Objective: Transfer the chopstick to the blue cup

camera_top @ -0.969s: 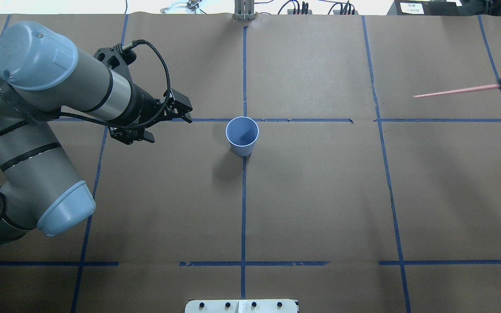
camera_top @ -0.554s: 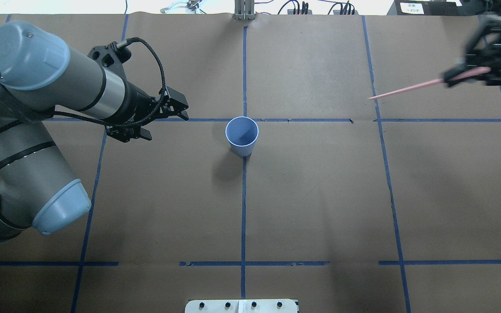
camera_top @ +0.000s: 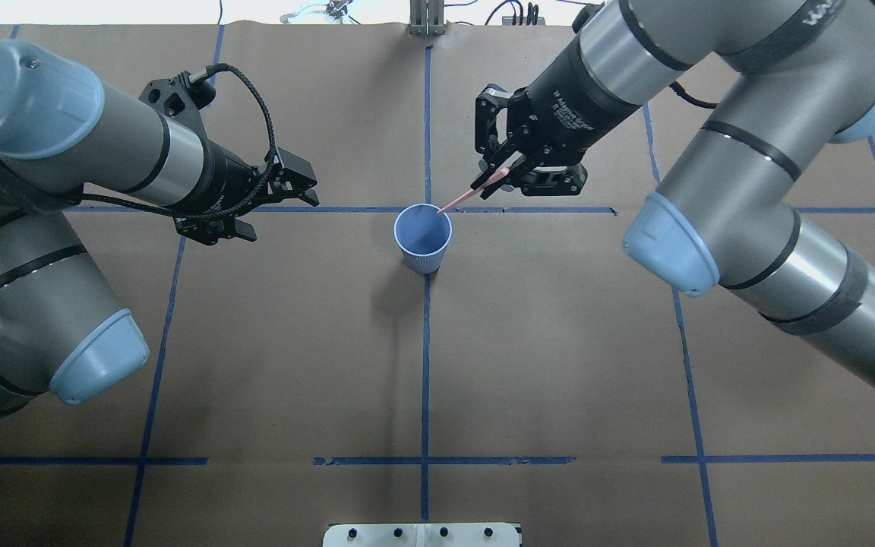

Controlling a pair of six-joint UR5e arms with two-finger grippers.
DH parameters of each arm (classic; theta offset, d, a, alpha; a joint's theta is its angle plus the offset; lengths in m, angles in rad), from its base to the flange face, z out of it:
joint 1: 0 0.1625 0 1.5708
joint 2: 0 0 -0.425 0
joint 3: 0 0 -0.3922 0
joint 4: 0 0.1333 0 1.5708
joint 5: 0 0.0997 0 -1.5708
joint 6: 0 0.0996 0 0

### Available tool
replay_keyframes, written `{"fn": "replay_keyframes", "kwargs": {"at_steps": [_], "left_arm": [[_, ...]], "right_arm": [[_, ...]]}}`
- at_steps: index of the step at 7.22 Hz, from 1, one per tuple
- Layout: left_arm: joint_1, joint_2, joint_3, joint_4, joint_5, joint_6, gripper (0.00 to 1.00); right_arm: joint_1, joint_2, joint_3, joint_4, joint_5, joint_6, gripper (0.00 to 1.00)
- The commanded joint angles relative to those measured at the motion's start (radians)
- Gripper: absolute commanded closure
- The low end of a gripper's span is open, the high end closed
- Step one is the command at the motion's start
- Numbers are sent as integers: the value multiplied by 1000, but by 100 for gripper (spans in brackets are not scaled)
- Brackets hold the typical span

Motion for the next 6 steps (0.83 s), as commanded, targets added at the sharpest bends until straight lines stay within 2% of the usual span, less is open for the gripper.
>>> {"fn": "replay_keyframes", "kwargs": {"at_steps": [1,4,6], "left_arm": [[0,7,2,-2,0,-1,0],[0,22,2,-15,-2,2,0],[-1,22,2,-15,-2,5,0]], "right_arm": [[-35,33,-73,56,-52,4,99],[-76,47,-142,70,-63,2,97],[-86,77,-217,67,-63,-1,59]]}}
